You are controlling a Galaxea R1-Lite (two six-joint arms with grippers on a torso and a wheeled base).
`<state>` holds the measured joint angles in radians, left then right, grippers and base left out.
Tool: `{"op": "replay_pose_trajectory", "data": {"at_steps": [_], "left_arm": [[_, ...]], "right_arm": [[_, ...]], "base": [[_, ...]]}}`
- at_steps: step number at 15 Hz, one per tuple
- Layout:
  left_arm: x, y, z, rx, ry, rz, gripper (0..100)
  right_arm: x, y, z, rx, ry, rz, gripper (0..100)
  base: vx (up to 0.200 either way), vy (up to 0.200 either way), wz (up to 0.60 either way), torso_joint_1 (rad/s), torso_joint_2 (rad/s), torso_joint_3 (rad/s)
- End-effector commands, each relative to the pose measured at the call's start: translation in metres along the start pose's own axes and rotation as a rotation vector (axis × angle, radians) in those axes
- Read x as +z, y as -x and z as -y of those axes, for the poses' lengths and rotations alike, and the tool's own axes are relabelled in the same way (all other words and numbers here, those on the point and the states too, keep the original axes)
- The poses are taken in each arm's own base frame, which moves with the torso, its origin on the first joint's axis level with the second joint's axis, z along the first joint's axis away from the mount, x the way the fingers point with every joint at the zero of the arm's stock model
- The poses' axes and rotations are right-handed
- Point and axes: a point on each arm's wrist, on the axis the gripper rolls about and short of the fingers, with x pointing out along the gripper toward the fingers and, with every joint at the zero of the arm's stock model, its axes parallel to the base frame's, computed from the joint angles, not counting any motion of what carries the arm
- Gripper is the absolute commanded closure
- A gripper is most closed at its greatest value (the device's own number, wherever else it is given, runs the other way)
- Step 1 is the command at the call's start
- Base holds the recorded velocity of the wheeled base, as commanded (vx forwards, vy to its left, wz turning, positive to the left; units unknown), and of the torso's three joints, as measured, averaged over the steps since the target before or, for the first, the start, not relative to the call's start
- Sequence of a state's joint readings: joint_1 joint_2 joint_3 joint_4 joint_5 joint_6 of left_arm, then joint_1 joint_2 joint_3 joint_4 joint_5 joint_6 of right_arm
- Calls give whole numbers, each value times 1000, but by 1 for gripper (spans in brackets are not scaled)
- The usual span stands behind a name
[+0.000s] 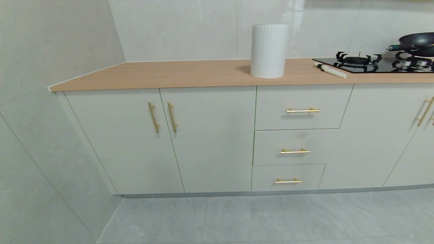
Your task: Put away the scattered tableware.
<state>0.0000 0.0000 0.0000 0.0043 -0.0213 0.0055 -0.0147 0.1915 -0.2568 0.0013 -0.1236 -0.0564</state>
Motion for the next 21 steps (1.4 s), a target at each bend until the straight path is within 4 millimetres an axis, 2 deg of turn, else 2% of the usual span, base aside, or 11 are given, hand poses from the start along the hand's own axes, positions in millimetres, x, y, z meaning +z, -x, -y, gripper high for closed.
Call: {"op": "replay_pose_trajectory", "data": {"at_steps": [1, 2, 4, 5, 19, 21], "left_arm": [[0, 0, 0, 0, -1, 0, 0], [0, 0, 0, 0, -1, 0, 0], [0, 0, 0, 0, -1, 0, 0], [0, 0, 0, 0, 1, 0, 0], [0, 0, 0, 0, -1, 0, 0], [0, 0, 0, 0, -1, 0, 0]], "right_arm": [[-25, 21, 1, 16, -27, 94, 0], [-33, 17, 0, 22, -45, 76, 0], [-70, 5, -5, 111, -47, -11, 0], [-73, 5, -6, 137, -52, -46, 0], [-74, 5, -7, 168, -40, -60, 0], [-74, 5, -7, 170, -40, -60, 0]], "base": [[0, 0, 0, 0, 0, 0], [0, 0, 0, 0, 0, 0], [0, 0, 0, 0, 0, 0], [0, 0, 0, 0, 0, 0], [0, 0, 0, 0, 0, 0], [200, 0, 0, 2, 0, 0]]}}
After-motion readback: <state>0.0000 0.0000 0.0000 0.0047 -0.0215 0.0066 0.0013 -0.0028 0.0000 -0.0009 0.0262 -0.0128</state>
